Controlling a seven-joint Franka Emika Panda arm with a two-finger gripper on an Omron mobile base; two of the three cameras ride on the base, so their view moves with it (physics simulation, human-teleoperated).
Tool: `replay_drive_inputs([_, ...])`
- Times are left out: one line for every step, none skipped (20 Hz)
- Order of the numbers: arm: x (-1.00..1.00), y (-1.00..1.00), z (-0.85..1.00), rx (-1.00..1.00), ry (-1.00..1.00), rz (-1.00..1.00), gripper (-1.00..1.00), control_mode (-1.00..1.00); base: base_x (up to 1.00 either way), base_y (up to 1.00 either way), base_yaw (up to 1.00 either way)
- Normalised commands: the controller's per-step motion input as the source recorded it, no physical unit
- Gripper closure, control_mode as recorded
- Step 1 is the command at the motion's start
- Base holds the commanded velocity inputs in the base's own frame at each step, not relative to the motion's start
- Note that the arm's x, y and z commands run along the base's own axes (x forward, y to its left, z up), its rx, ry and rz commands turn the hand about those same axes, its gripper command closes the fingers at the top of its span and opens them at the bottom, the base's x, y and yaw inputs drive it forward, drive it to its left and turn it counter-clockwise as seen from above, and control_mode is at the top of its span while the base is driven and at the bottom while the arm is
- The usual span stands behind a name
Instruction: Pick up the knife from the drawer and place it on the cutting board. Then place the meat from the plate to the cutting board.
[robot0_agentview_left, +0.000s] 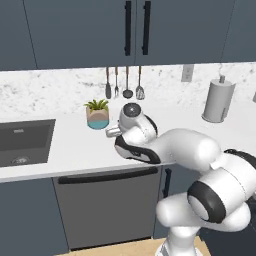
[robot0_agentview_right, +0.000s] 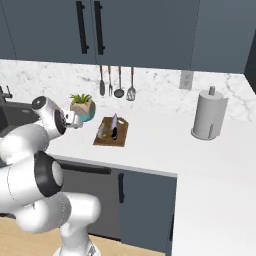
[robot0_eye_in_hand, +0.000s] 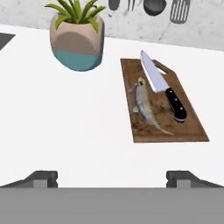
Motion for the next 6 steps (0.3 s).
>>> replay_drive_inputs([-1.00,0.74,0.48,0.00,0.00,0.03,-1.00,-1.00,0.00,0.00,0.00])
replay_drive_inputs([-1.00,0.60,0.29,0.00,0.00,0.03,-1.00,-1.00,0.00,0.00,0.00])
replay_drive_inputs([-1.00,0.55,0.16,0.00,-0.05,0.03,-1.00,-1.00,0.00,0.00,0.00])
replay_drive_inputs([-1.00,0.47,0.04,0.00,-0.07,0.02,-1.00,-1.00,0.00,0.00,0.00])
replay_drive_inputs([-1.00,0.39,0.01,0.00,-0.09,0.02,-1.00,-1.00,0.00,0.00,0.00])
replay_drive_inputs([-1.00,0.24,0.00,0.00,-0.13,0.00,-1.00,-1.00,0.00,0.00,0.00])
